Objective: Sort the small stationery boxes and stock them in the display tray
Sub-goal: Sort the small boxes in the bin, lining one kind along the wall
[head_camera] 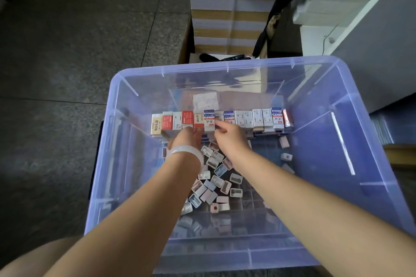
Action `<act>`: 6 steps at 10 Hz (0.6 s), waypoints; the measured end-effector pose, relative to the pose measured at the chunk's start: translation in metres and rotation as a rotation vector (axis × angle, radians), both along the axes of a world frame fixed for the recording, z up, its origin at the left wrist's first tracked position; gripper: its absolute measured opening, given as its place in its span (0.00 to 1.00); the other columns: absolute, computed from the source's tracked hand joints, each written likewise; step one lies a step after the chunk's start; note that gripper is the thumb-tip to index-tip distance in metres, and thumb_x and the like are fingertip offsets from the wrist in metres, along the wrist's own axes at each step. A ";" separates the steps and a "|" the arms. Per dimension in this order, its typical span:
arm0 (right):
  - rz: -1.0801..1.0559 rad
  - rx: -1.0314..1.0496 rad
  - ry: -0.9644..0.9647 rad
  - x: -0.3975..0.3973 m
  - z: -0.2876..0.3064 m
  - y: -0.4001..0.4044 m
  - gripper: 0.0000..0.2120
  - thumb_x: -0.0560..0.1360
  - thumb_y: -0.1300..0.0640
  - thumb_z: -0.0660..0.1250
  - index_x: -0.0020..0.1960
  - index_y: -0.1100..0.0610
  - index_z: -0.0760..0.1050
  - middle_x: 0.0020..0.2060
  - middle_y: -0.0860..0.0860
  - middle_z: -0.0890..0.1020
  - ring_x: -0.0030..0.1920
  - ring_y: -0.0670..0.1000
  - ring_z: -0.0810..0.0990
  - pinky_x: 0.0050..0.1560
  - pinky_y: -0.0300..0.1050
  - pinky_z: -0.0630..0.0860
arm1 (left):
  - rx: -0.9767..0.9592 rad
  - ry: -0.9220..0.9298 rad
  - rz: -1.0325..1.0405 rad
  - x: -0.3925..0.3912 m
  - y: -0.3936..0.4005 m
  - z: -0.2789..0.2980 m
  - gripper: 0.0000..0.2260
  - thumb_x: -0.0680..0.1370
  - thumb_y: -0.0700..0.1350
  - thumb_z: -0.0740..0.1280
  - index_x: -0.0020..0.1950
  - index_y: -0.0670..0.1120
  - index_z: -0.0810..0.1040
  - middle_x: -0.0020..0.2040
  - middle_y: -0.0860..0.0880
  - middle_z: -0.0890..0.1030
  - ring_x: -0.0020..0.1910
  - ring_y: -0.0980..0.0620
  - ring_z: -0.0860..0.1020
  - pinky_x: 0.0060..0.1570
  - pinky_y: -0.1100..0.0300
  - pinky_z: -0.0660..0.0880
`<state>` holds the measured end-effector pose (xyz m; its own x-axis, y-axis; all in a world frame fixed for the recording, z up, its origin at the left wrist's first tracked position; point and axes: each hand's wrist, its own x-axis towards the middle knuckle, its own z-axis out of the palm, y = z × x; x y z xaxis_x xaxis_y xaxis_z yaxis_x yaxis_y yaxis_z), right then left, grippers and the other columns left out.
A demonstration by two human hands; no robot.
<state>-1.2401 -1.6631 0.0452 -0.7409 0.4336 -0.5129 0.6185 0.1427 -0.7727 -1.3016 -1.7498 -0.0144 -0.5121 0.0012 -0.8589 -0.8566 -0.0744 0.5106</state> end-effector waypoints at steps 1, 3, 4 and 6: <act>0.134 -0.031 -0.052 0.002 0.000 0.007 0.24 0.78 0.65 0.55 0.72 0.50 0.65 0.59 0.53 0.77 0.28 0.46 0.70 0.24 0.33 0.67 | 0.160 -0.019 0.336 0.016 0.000 0.064 0.04 0.76 0.38 0.61 0.43 0.40 0.73 0.46 0.38 0.77 0.49 0.45 0.78 0.71 0.54 0.62; 0.477 0.271 -0.079 0.020 0.009 0.053 0.14 0.79 0.63 0.55 0.56 0.57 0.78 0.51 0.53 0.80 0.41 0.52 0.77 0.48 0.52 0.78 | -0.227 0.121 -0.432 0.013 -0.034 0.071 0.05 0.81 0.37 0.59 0.48 0.39 0.72 0.40 0.44 0.76 0.36 0.50 0.75 0.45 0.56 0.77; 0.871 0.466 -0.218 0.036 -0.003 0.069 0.17 0.78 0.63 0.54 0.60 0.54 0.77 0.62 0.53 0.76 0.58 0.54 0.76 0.59 0.49 0.73 | -0.700 0.450 -1.235 0.017 -0.049 0.050 0.09 0.81 0.41 0.58 0.55 0.39 0.75 0.48 0.44 0.76 0.46 0.47 0.75 0.54 0.50 0.76; 1.346 0.653 -0.397 0.053 -0.020 0.071 0.32 0.78 0.65 0.53 0.76 0.45 0.49 0.77 0.50 0.44 0.76 0.55 0.42 0.73 0.61 0.55 | -0.771 0.359 -1.834 0.031 -0.066 0.029 0.35 0.78 0.39 0.60 0.78 0.58 0.46 0.76 0.45 0.32 0.76 0.38 0.41 0.72 0.38 0.54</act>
